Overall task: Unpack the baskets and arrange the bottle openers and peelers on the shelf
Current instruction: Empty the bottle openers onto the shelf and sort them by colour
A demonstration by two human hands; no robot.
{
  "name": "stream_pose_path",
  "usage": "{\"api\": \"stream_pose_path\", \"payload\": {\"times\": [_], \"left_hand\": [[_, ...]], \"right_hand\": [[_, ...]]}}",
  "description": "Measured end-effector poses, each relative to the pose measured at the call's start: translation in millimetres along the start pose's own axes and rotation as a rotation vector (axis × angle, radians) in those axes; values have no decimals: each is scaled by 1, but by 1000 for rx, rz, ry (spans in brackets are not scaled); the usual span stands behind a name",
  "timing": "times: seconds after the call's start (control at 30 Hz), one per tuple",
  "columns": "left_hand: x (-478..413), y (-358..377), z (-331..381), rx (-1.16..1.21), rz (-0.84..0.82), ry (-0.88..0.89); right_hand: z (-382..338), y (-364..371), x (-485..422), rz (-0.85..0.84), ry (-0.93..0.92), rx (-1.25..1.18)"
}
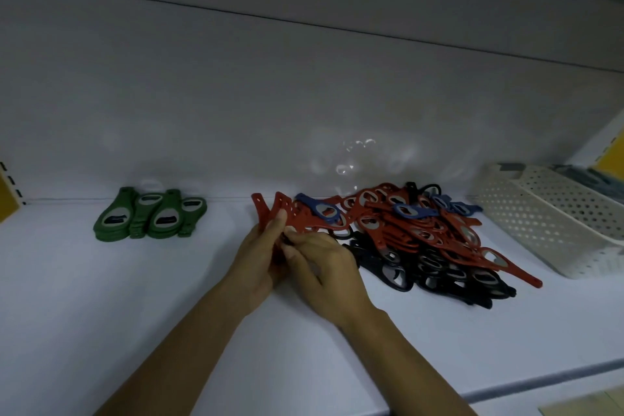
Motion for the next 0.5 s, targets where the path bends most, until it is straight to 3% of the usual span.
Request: {"api": "stream_pose_path", "payload": {"times": [0.1,0.17,0.2,0.3,0.33,0.5], "left_hand": [[-1,-3,4,6,3,50],[-2,-3,4,46,17,60],[-2,-5,4,100,45,55],[-4,-17,2,278,151,19],[-4,-19,1,301,173,5],[-2,-16,0,312,148,-24]], "right_hand": [[12,-10,-2,165,164,-150],[30,-20,-9,219,318,-50],[40,-21,-14,154,373,70],[64,-1,-21,-290,407,481],[69,6,-20,-366,412,555],[64,12,-20,-280,330,711]]}}
Point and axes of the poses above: each hand's wrist, its own x-axis away from the middle knuckle, its own y-axis out of the palm, z = x × y, the point moved 7 cm from there along -x, towards the middle knuckle, and after that the axes turned 3 degrees about -y, right-handed, at the moved point
